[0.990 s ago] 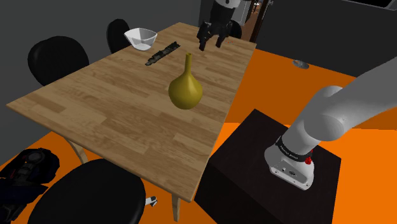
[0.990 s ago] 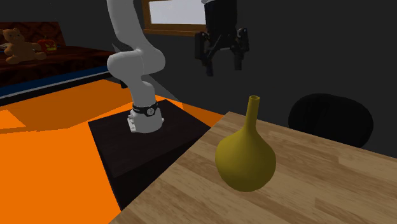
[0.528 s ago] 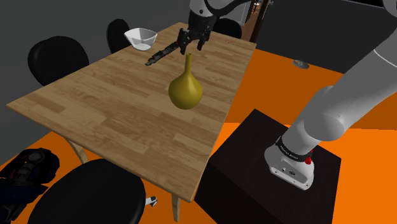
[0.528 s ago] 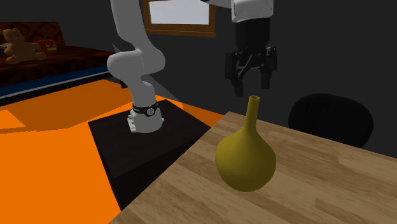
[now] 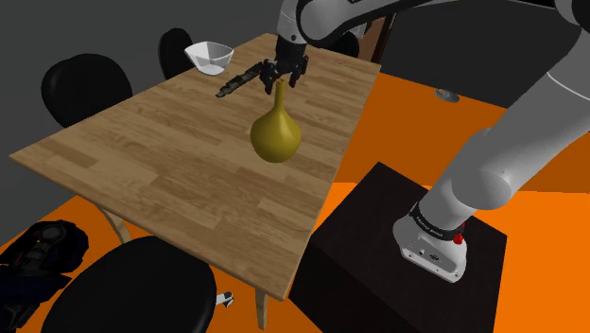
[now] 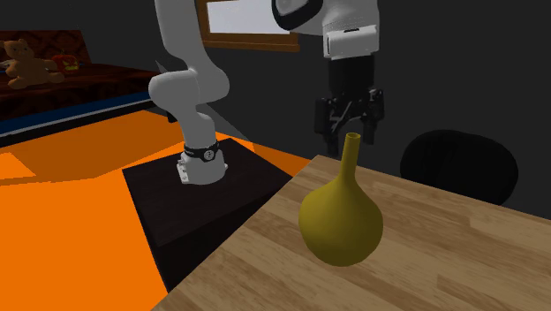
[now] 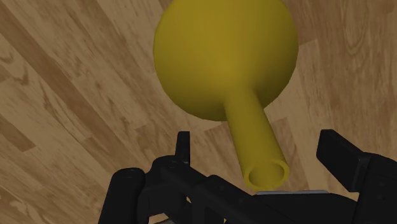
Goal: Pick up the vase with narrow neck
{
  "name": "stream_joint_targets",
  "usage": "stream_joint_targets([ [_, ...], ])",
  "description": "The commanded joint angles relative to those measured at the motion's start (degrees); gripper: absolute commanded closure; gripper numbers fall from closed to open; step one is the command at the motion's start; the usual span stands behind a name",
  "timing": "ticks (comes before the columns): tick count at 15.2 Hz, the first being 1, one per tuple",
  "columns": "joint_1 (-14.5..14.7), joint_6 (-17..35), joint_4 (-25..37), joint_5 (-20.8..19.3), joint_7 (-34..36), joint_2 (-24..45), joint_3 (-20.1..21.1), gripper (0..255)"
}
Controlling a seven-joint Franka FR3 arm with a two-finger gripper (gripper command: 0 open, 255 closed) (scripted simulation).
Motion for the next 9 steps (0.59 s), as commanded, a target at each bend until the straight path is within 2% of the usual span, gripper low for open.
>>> stream_joint_targets([
  [1, 0.01, 0.40, -0.42, -0.02, 0.05, -0.06, 0.01, 0],
  [2, -0.01, 0.46, -0.51, -0.01, 0.01, -0.10, -0.01, 255],
  [9, -0.01, 0.46, -0.56, 0.00, 0.00, -0.14, -0.01, 255],
])
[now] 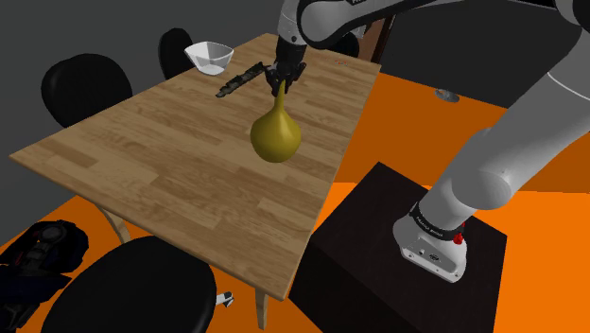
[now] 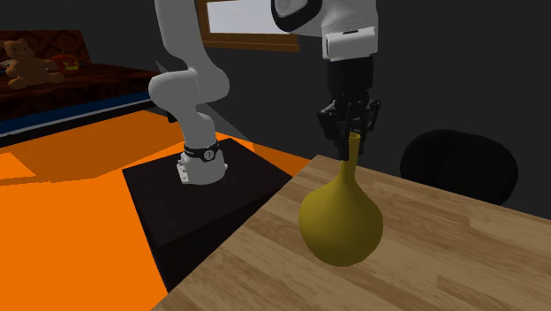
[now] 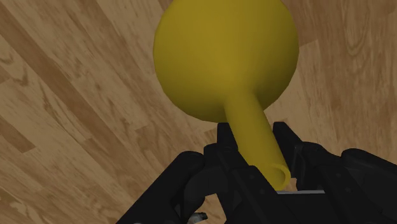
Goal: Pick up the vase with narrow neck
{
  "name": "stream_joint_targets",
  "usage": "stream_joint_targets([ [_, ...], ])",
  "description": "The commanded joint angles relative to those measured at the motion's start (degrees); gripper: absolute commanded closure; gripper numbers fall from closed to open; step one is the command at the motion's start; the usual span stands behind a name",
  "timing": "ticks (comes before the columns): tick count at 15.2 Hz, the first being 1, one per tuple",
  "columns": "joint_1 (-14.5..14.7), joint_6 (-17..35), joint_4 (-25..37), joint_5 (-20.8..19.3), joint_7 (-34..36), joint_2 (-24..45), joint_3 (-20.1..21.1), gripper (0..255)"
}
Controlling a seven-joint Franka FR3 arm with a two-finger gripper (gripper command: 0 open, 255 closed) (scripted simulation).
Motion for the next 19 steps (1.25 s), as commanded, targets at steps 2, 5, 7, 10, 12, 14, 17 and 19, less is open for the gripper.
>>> stream_joint_targets([
  [2, 0.01, -0.08, 0.13, -0.02, 0.04, 0.09, 0.02, 255],
  [5, 0.03, -2.38, 1.68, 0.24, -0.24, -0.67, -0.03, 255],
  [7, 0.04, -3.90, 2.77, 0.39, -0.41, -1.12, -0.06, 255],
  [10, 0.06, -6.20, 4.50, 0.58, -0.64, -1.70, -0.10, 255],
  [12, 0.06, -7.73, 5.71, 0.69, -0.78, -2.02, -0.13, 255],
  [14, 0.07, -9.25, 6.97, 0.78, -0.91, -2.30, -0.15, 255],
  [17, 0.07, -11.54, 8.96, 0.90, -1.09, -2.61, -0.18, 255],
  [19, 0.07, -11.66, 9.06, 0.90, -1.10, -2.63, -0.19, 255],
])
